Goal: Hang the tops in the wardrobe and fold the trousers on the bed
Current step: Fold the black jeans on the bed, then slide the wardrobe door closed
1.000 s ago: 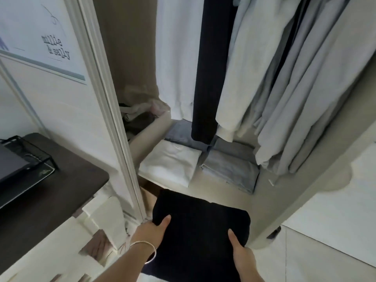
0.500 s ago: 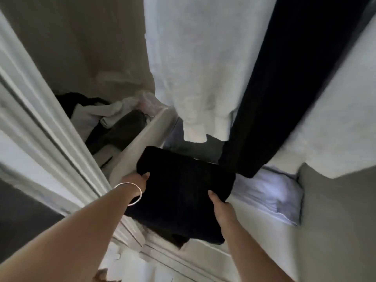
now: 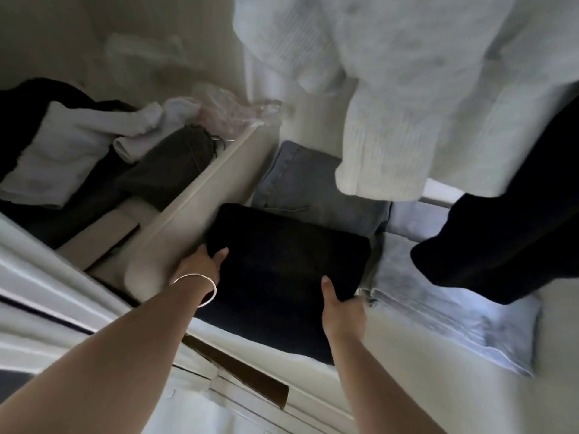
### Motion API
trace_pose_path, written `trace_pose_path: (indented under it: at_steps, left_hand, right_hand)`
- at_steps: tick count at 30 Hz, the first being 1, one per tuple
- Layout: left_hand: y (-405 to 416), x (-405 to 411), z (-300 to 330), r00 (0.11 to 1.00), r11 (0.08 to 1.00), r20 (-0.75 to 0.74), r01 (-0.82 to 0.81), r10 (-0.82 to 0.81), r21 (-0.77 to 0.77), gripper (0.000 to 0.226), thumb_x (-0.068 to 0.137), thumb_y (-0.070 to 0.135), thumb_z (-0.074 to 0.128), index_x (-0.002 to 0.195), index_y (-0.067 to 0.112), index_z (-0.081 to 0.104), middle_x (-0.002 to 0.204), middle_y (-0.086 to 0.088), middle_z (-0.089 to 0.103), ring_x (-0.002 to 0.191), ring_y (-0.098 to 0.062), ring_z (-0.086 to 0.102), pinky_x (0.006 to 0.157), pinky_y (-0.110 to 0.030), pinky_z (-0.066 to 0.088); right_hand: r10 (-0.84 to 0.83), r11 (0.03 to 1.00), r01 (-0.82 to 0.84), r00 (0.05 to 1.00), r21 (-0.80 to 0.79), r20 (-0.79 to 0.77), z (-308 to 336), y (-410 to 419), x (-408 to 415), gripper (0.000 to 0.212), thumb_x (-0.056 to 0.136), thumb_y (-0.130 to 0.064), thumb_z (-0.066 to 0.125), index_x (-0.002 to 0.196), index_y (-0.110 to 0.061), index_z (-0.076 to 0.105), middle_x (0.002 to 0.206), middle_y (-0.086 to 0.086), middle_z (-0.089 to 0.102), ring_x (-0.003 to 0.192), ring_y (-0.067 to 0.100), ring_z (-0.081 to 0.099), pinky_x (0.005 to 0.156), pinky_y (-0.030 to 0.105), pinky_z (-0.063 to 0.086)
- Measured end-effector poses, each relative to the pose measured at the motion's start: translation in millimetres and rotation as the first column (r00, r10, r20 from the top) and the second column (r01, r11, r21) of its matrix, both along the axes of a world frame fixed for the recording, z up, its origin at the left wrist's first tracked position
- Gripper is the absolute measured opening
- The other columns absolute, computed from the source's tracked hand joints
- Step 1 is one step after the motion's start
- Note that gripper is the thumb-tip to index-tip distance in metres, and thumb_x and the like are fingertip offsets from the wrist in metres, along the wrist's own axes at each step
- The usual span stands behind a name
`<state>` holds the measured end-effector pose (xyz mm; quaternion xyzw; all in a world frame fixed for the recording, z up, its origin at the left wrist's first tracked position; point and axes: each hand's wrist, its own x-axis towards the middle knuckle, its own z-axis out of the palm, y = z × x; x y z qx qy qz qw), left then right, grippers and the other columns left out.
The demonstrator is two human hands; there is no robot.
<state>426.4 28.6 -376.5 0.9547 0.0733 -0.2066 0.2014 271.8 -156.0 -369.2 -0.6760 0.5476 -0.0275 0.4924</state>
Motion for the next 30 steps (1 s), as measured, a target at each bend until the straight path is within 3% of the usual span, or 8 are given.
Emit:
trace_pose_path:
  at_steps: [7,11,15,18,21,25,28,30]
  left_hand:
    - [-2,1,-8,0.998,1.000,0.071,0.003,-0.002,-0.004,0.062,0.094,0.054,0.037,0.136,0.008,0.039,0.128,-0.024,0.053,0.119,-0.042,0.049,0.098,-0.044,0.038]
    - [-1,-13,5,0.966,0.975,0.190,0.146,-0.177,0.168,0.049,0.097,0.041,0.038,0.124,0.001,0.040,0.125,-0.023,0.051,0.114,-0.041,0.052,0.092,-0.044,0.043]
    - [1,-40,43,0.889,0.830,0.115,0.358,-0.443,0.427,0.050,0.095,0.036,0.044,0.133,0.007,0.032,0.133,-0.013,0.040,0.118,-0.030,0.049,0.093,-0.039,0.043]
    - [0,-73,87,0.798,0.702,0.038,0.506,-0.602,0.501,0.043,0.094,0.041,0.041,0.130,0.018,0.042,0.130,-0.006,0.045,0.119,-0.025,0.048,0.093,-0.037,0.046]
    - [6,-113,153,0.722,0.635,0.009,0.601,-0.691,0.486,0.039,0.095,0.044,0.035,0.128,0.026,0.044,0.123,0.001,0.054,0.114,-0.020,0.053,0.090,-0.035,0.048]
    - [26,-165,264,0.631,0.636,0.192,0.616,-0.752,0.465,0.035,0.094,0.046,0.039,0.125,0.029,0.043,0.117,0.005,0.055,0.107,-0.017,0.057,0.080,-0.030,0.045]
    - [45,-188,339,0.507,0.690,0.468,0.552,-0.723,0.468,0.019,0.072,0.044,0.065,0.084,0.031,0.061,0.072,0.008,0.060,0.058,-0.010,0.063,0.043,-0.025,0.043]
    - [62,-198,379,0.399,0.705,0.593,0.519,-0.700,0.483,0.013,0.066,0.038,0.051,0.067,0.030,0.061,0.053,0.007,0.054,0.039,-0.009,0.054,0.031,-0.021,0.039]
  right_hand:
    - [-0.015,0.999,0.014,1.000,-0.045,-0.023,-4,3,-2,0.066,0.080,-0.061,0.056,0.119,-0.009,0.047,0.112,0.009,0.061,0.100,0.030,0.059,0.069,0.029,0.040]
    - [-0.067,0.998,0.066,0.987,-0.010,-0.149,3,0,3,0.085,0.074,-0.068,0.058,0.127,-0.004,0.044,0.123,0.015,0.054,0.111,0.034,0.053,0.086,0.036,0.045]
    - [0.112,0.959,-0.189,0.939,-0.213,-0.325,43,-4,1,0.081,0.082,-0.048,0.062,0.139,-0.002,0.028,0.138,0.019,0.036,0.126,0.034,0.037,0.102,0.038,0.036]
    - [0.383,0.809,-0.460,0.885,-0.365,-0.266,84,8,-18,0.056,0.086,-0.030,0.057,0.137,-0.016,0.038,0.136,0.008,0.043,0.127,0.026,0.039,0.105,0.035,0.036]
    - [0.682,0.580,-0.714,0.689,-0.391,-0.246,140,31,-39,0.026,0.092,-0.032,0.049,0.115,-0.028,0.059,0.114,-0.006,0.061,0.107,0.012,0.056,0.086,0.021,0.043]
    - [0.759,0.613,-0.673,0.648,-0.413,0.071,243,80,-66,0.014,0.089,-0.027,0.053,0.083,-0.038,0.061,0.075,-0.016,0.062,0.073,0.000,0.059,0.072,0.018,0.049]
    - [0.786,0.598,-0.617,0.574,-0.512,0.227,310,112,-81,0.011,0.089,-0.029,0.053,0.082,-0.032,0.061,0.075,-0.013,0.064,0.072,0.003,0.060,0.069,0.018,0.048]
    - [0.815,0.562,-0.572,0.507,-0.597,0.281,350,128,-87,0.012,0.090,-0.027,0.052,0.083,-0.029,0.061,0.079,-0.011,0.064,0.075,0.006,0.060,0.069,0.021,0.048]
